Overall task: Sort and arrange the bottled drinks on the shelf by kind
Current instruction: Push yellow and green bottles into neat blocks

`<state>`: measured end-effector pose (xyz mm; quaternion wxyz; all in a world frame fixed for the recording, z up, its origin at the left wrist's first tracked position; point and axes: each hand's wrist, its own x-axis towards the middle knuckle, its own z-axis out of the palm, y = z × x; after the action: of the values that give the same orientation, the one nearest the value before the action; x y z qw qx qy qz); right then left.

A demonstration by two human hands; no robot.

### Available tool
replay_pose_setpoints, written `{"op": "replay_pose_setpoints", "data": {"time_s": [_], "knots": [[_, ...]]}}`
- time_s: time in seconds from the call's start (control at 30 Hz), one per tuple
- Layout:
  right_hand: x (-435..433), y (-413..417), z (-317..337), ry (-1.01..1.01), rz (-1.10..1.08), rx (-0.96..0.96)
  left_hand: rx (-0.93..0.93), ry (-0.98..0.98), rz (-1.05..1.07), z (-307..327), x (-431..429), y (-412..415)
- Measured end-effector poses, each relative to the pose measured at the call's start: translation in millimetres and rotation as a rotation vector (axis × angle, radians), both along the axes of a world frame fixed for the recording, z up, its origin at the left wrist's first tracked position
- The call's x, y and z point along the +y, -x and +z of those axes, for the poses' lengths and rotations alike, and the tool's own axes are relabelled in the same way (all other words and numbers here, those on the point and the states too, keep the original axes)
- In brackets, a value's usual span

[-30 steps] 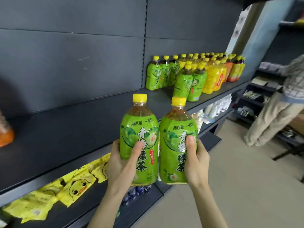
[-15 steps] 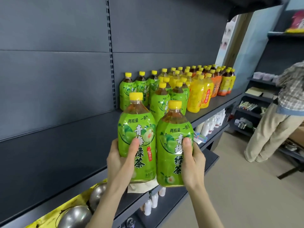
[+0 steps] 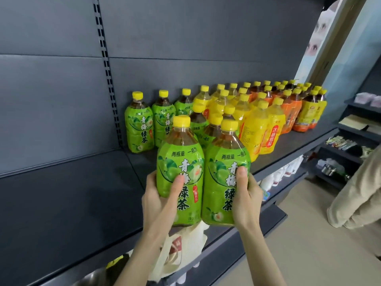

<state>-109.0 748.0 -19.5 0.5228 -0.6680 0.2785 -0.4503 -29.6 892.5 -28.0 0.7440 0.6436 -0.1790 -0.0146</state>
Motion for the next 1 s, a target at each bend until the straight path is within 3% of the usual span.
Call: {"op": "replay_pose_setpoints", "data": {"time_s": [0.5,0.8,1.0], "knots": [[-125,-32,-20,0.111,0.465,-0.168,0.015,-0.031,0.538,-37,-115,20],[-138,-67,-47,-0.011,0.548,-0.125,-0.005,-0.083,0.574,-39,-127,9],[-138,-92,-46,0.020,0.531,-0.066,0.023,-0.131,0.593,-35,-130,-10]]}}
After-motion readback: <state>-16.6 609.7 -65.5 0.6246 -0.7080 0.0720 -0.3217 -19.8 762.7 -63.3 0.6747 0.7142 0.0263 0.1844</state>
